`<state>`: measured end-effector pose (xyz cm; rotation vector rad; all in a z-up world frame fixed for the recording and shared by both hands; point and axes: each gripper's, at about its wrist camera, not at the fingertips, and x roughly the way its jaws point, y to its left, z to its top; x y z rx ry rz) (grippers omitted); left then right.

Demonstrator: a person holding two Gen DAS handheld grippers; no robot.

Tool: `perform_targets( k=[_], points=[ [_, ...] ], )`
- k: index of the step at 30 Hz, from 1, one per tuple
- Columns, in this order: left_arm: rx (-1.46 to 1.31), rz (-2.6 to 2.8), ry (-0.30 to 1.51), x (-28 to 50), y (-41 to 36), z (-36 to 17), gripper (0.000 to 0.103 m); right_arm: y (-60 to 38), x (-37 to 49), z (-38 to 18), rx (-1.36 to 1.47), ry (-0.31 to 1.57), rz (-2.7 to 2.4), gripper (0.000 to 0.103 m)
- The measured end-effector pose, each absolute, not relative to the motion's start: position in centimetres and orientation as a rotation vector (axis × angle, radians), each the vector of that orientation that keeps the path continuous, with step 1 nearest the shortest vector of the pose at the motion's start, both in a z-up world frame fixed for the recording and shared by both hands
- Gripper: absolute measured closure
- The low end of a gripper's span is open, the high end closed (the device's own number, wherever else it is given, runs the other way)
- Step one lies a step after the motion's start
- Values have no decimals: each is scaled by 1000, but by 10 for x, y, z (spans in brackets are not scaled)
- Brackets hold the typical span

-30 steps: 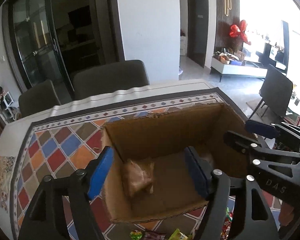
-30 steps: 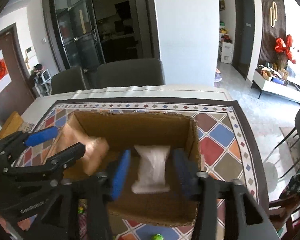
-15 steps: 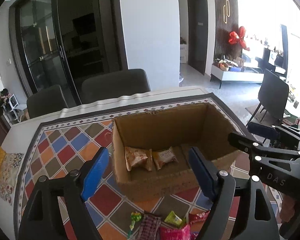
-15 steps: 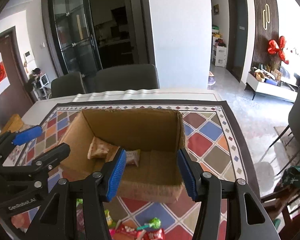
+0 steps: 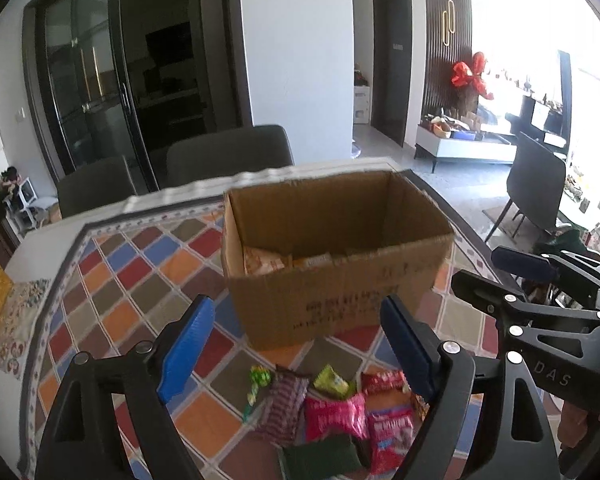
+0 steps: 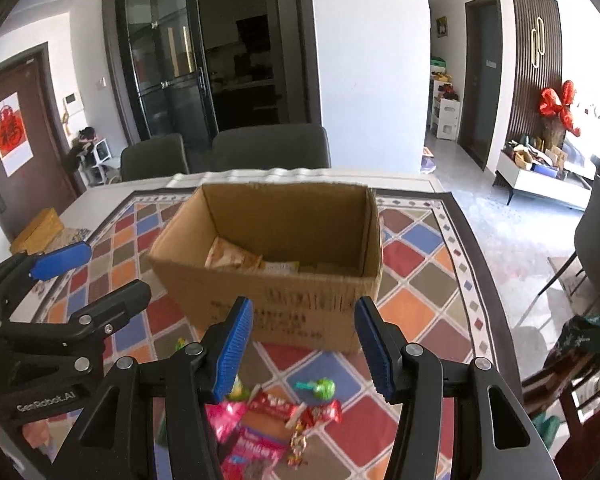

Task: Organize snacks
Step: 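Withdraw both open tools from the box back to the snacks, then grasp the pink packet with the left tool while the right tool grasps the red-gold wrapped candy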

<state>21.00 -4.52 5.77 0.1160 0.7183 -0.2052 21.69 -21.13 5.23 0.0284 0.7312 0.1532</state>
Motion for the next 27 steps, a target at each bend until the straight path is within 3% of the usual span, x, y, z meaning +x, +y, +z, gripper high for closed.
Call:
perform_targets(
  k=[27],
  points=[
    [119, -295, 952, 180, -55, -57, 20, -214, 169, -58, 95, 974, 151, 49]
  ],
)
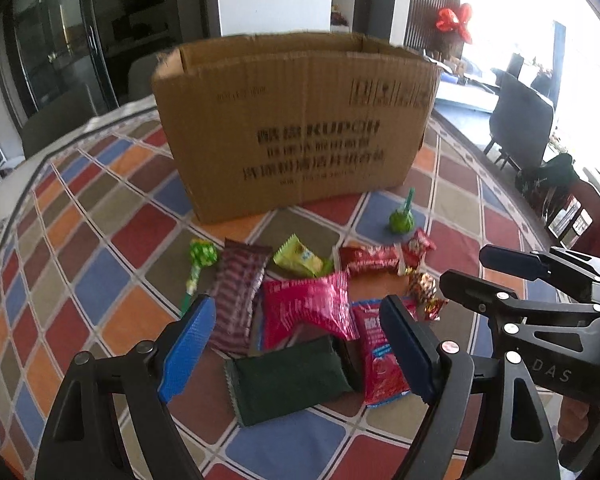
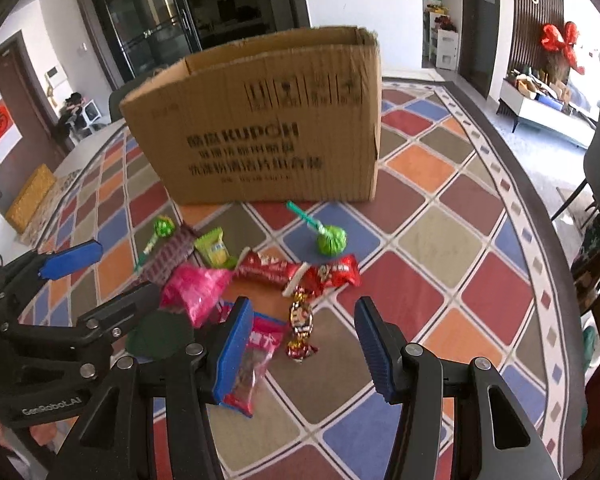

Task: Organize snacks
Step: 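Grasp the pink packet with the left tool while the right tool grasps the red-gold wrapped candy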

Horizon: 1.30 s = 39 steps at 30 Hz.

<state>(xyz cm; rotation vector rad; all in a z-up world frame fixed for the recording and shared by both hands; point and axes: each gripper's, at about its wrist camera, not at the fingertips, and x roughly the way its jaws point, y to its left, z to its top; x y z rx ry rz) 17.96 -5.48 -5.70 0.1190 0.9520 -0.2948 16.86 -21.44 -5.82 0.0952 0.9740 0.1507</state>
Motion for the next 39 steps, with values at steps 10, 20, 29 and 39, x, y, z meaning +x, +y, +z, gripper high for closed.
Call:
perform_targets(
  k=[10, 20, 29, 39],
  points=[
    [58, -309, 1033, 200, -57, -85, 26, -211, 177, -82, 117, 1037, 157, 57],
    [41, -297, 1070, 215, -63, -102, 39, -211, 187, -98, 134, 1082, 157, 63],
    [13, -294, 1090, 223, -61, -110, 48, -208, 196, -107, 134, 1117, 157, 73],
    [19, -290, 1073, 216, -60, -108, 59, -208, 194, -107, 142, 1107, 153, 83]
  ],
)
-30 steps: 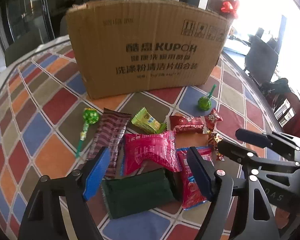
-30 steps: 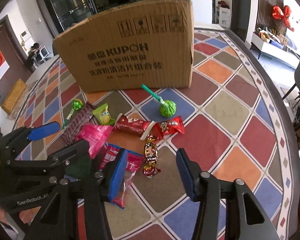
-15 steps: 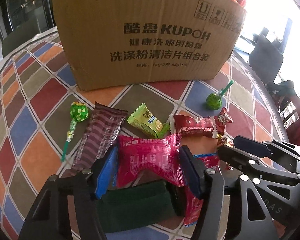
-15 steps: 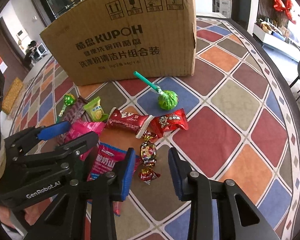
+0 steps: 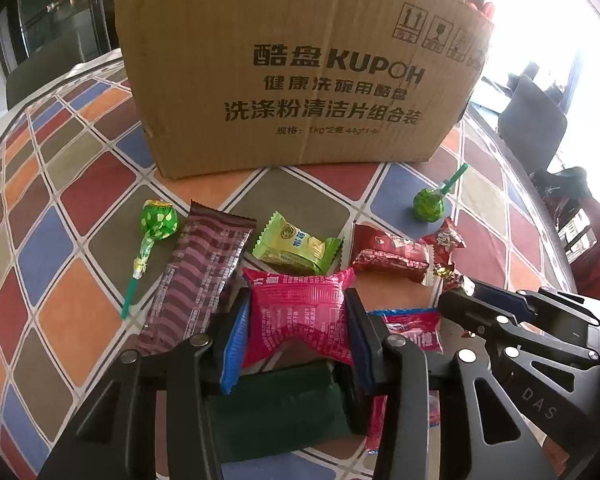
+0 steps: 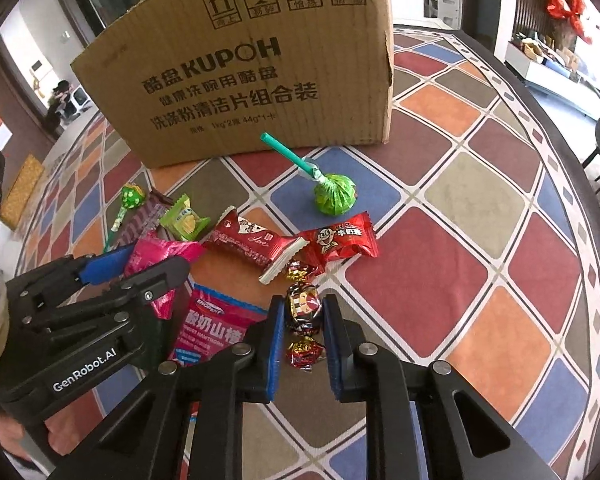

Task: Organize snacks
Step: 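Grasp the pink packet with the left tool while the right tool grasps the red-gold wrapped candy, then lift the pink packet and wrapped candy and carry both over the box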

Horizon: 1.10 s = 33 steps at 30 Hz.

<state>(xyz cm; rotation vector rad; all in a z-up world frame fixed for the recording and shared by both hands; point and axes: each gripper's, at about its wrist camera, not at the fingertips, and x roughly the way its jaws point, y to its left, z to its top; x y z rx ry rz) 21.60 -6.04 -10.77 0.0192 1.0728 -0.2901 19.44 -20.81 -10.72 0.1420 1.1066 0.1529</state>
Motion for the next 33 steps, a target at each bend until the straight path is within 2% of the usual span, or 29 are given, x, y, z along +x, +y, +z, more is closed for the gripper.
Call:
perform_targets(
  k=[16, 33],
  points=[
    [7, -286, 990, 190, -61, -70, 59, -212, 176, -74, 161, 1016, 176, 84],
    [-16, -289, 799, 176, -51, 3, 59, -209, 164, -7, 150, 840, 208, 84]
  ],
)
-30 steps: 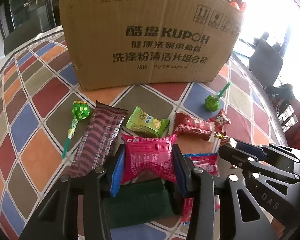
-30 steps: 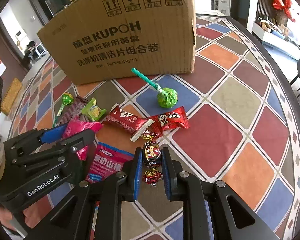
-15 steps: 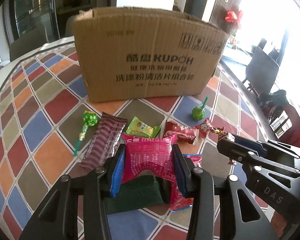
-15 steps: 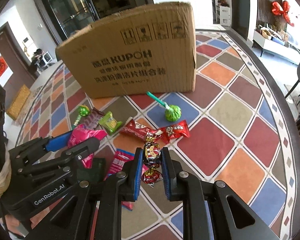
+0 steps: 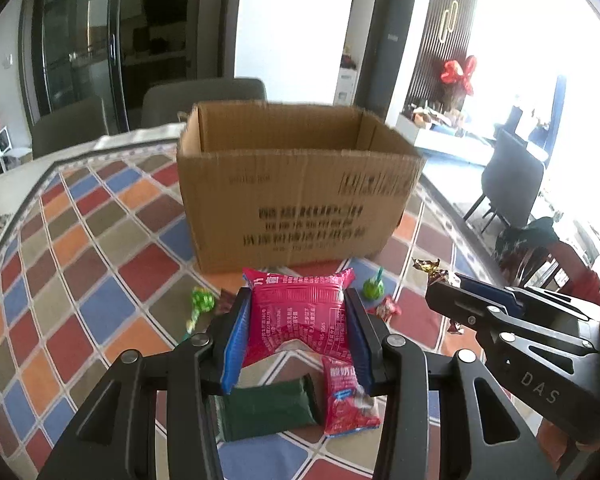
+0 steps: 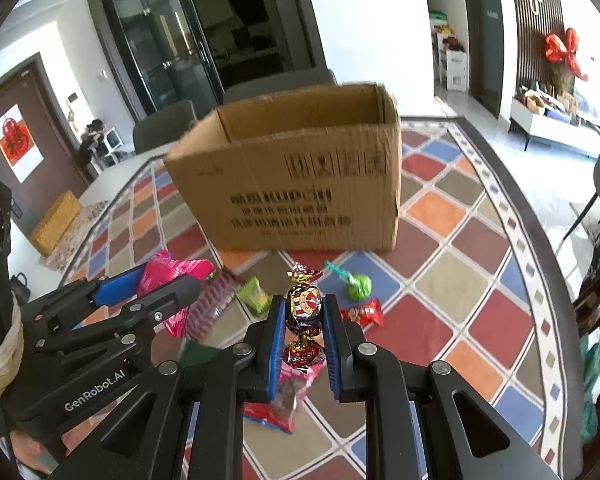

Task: Organize snacks
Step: 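Lift the pink packet and wrapped candy and carry both over the box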

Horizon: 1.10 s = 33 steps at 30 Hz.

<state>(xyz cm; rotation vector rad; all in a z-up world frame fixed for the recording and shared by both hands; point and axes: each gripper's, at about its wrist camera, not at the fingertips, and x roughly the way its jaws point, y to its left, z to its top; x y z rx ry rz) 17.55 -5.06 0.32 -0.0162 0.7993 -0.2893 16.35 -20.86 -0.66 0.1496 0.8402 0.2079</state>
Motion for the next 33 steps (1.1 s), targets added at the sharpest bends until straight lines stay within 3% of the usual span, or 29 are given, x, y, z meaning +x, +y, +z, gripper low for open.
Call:
perform_targets(
  k=[20, 33],
  points=[
    [-1, -272, 675, 202, -44, 63, 59, -206, 189, 56, 120, 678, 208, 84],
    [56, -238, 633, 240, -43, 85, 59, -203, 228, 75, 77, 671, 191, 84]
  ],
)
